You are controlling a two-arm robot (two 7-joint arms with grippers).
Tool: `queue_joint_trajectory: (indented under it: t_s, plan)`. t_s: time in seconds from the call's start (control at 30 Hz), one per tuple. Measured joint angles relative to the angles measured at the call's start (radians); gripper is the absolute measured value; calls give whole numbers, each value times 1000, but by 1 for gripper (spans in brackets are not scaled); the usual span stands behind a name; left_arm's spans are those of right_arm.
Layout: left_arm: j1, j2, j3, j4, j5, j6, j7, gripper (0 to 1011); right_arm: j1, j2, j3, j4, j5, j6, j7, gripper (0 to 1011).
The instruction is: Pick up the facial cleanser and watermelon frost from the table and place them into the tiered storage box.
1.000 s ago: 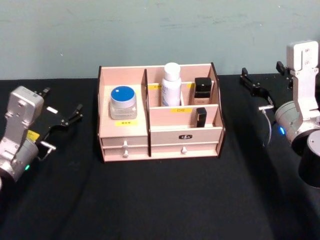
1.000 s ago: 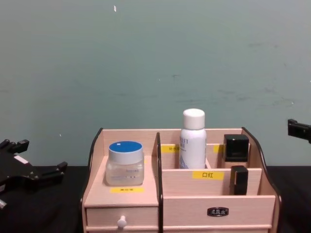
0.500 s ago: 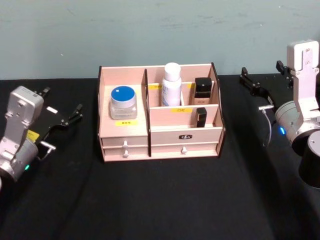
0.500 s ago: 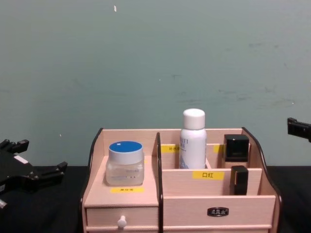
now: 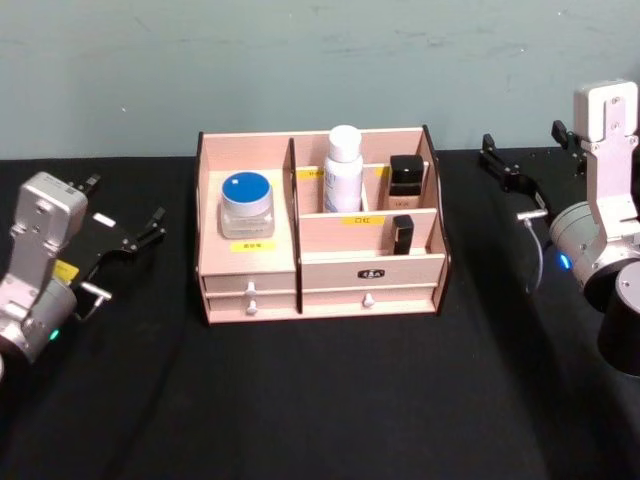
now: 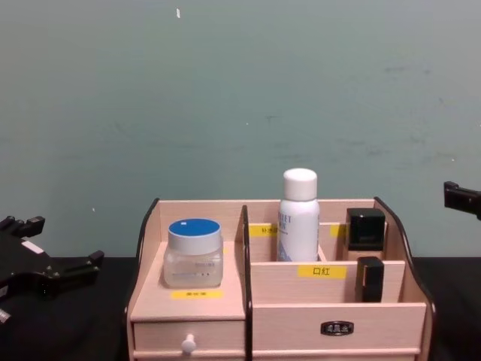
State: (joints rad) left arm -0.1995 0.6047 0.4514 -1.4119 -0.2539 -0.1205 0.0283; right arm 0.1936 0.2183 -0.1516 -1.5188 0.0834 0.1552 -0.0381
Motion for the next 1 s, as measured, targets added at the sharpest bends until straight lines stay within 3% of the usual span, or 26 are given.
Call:
queue_joint_trajectory:
  t_s: [1.0]
  plan:
    - [0, 0, 0, 0, 0, 0, 0, 1001, -1, 0, 0, -1, 1, 0, 0, 1000]
